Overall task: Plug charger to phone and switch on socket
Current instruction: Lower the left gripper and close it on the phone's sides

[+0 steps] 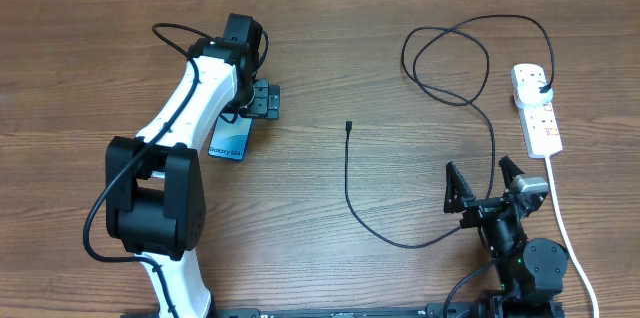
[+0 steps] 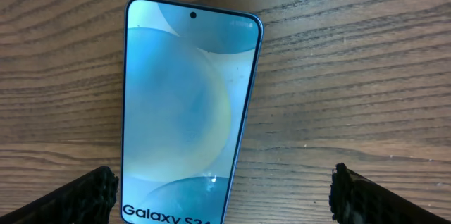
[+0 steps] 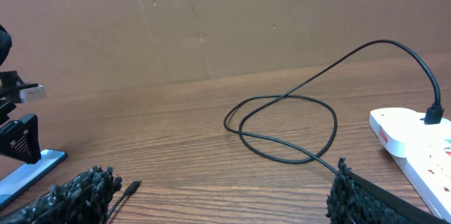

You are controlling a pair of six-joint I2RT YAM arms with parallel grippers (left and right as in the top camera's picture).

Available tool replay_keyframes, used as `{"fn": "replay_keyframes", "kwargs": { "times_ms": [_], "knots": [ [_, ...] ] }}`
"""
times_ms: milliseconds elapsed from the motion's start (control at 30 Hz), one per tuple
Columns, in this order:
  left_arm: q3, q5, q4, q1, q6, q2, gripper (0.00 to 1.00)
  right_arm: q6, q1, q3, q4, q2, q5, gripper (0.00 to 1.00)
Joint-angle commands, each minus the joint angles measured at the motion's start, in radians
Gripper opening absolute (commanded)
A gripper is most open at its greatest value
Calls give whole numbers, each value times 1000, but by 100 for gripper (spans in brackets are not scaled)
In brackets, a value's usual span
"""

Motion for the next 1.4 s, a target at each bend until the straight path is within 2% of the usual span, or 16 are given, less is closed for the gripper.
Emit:
{"fn": "replay_keyframes", "kwargs": {
  "times_ms": [0, 300, 533, 867, 1133, 1367],
  "knots": [
    [20, -19, 0, 2, 10, 25, 100, -2, 4, 0, 6, -8, 11, 100],
    [19, -66, -3, 20, 40, 31, 100, -1, 4, 0, 6, -8, 11, 100],
    [19, 42, 4, 66, 152, 47, 100, -2, 4, 0, 6, -8, 11, 100],
    [19, 66, 6, 71, 152, 137, 100, -1, 4, 0, 6, -8, 11, 100],
    [19, 71, -5, 72, 150, 143, 100, -1, 4, 0, 6, -8, 11, 100],
    [19, 71, -31, 72, 117, 143, 94, -1, 4, 0, 6, -8, 11, 100]
  ]
}}
